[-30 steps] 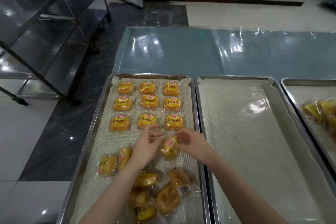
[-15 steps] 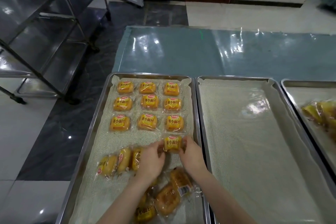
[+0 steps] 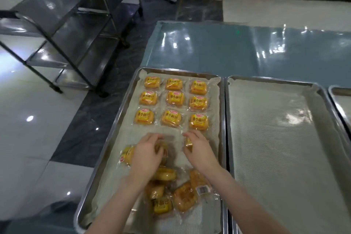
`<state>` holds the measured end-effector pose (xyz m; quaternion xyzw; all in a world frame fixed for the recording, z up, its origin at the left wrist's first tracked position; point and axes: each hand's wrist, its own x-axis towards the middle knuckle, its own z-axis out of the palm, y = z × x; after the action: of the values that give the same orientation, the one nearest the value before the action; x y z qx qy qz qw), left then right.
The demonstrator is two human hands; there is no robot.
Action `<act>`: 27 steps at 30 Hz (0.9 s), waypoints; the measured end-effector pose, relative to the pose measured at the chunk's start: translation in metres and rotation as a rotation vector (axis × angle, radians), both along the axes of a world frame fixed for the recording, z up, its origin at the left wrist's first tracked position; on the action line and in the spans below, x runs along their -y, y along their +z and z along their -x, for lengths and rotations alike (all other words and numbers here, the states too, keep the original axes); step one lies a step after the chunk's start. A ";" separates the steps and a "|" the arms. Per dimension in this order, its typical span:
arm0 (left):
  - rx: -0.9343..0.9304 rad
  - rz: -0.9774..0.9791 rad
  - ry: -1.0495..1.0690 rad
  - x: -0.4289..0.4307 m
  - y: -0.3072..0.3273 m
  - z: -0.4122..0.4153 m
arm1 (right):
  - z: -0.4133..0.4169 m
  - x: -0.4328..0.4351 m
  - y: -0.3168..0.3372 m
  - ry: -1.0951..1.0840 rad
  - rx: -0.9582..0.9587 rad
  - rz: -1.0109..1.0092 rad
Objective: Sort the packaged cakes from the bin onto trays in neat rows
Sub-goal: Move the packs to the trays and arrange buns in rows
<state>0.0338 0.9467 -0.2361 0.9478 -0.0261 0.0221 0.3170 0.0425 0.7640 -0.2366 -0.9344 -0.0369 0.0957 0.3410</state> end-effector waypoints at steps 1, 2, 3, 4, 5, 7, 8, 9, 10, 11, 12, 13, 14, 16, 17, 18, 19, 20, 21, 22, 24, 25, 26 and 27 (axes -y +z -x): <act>0.012 -0.073 0.007 -0.010 0.000 -0.001 | -0.005 -0.008 0.000 0.086 -0.024 0.017; 0.002 -0.143 0.001 -0.020 0.000 -0.002 | -0.010 -0.017 -0.001 0.163 -0.038 0.045; -0.039 -0.202 -0.013 -0.028 -0.001 -0.004 | -0.014 -0.026 -0.002 0.227 -0.049 0.079; -0.104 -0.260 -0.037 -0.035 -0.002 -0.006 | -0.018 -0.034 -0.003 0.272 -0.062 0.114; -0.176 -0.316 -0.068 -0.041 -0.003 -0.008 | -0.021 -0.040 -0.005 0.305 -0.078 0.148; -0.296 -0.364 -0.121 -0.050 -0.007 -0.011 | -0.025 -0.050 -0.008 0.352 -0.108 0.219; -0.330 -0.326 -0.139 -0.053 -0.008 -0.011 | -0.025 -0.054 -0.009 0.357 -0.122 0.249; -0.343 -0.268 -0.152 -0.056 -0.009 -0.012 | -0.024 -0.057 -0.010 0.347 -0.135 0.270; -0.345 -0.218 -0.167 -0.059 -0.008 -0.013 | -0.024 -0.059 -0.011 0.323 -0.143 0.276; -0.344 -0.192 -0.188 -0.062 -0.006 -0.014 | -0.023 -0.060 -0.012 0.291 -0.150 0.267; -0.343 -0.196 -0.219 -0.066 -0.004 -0.014 | -0.023 -0.061 -0.012 0.255 -0.161 0.244; -0.347 -0.226 -0.258 -0.069 -0.003 -0.014 | -0.023 -0.061 -0.011 0.222 -0.175 0.211; -0.356 -0.275 -0.305 -0.072 -0.002 -0.013 | -0.024 -0.062 -0.009 0.194 -0.186 0.177; -0.417 -0.373 -0.402 -0.074 0.000 -0.009 | -0.029 -0.061 -0.004 0.157 -0.194 0.132; -0.450 -0.395 -0.438 -0.074 -0.001 -0.007 | -0.032 -0.062 -0.001 0.149 -0.186 0.129; -0.473 -0.388 -0.459 -0.075 -0.001 -0.006 | -0.035 -0.063 0.001 0.149 -0.174 0.133; -0.480 -0.347 -0.457 -0.076 0.000 -0.006 | -0.037 -0.064 0.003 0.156 -0.164 0.141; -0.478 -0.273 -0.436 -0.078 0.001 -0.008 | -0.039 -0.068 0.004 0.163 -0.158 0.146; -0.476 -0.180 -0.402 -0.079 0.002 -0.011 | -0.040 -0.072 0.005 0.166 -0.158 0.144; -0.473 -0.088 -0.357 -0.081 0.003 -0.014 | -0.040 -0.076 0.005 0.168 -0.159 0.133; -0.429 0.018 -0.252 -0.082 0.003 -0.021 | -0.037 -0.086 0.004 0.162 -0.134 0.111; -0.394 0.036 -0.201 -0.082 0.002 -0.024 | -0.035 -0.088 0.003 0.140 -0.118 0.103; -0.362 0.046 -0.154 -0.082 0.001 -0.027 | -0.033 -0.089 0.003 0.096 -0.097 0.096; -0.339 0.054 -0.116 -0.082 0.000 -0.031 | -0.030 -0.088 0.004 0.033 -0.076 0.094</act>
<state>0.0646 1.0284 -0.2363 0.9259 -0.0264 -0.1559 0.3431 0.0729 0.8517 -0.2329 -0.9445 -0.0347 0.1382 0.2961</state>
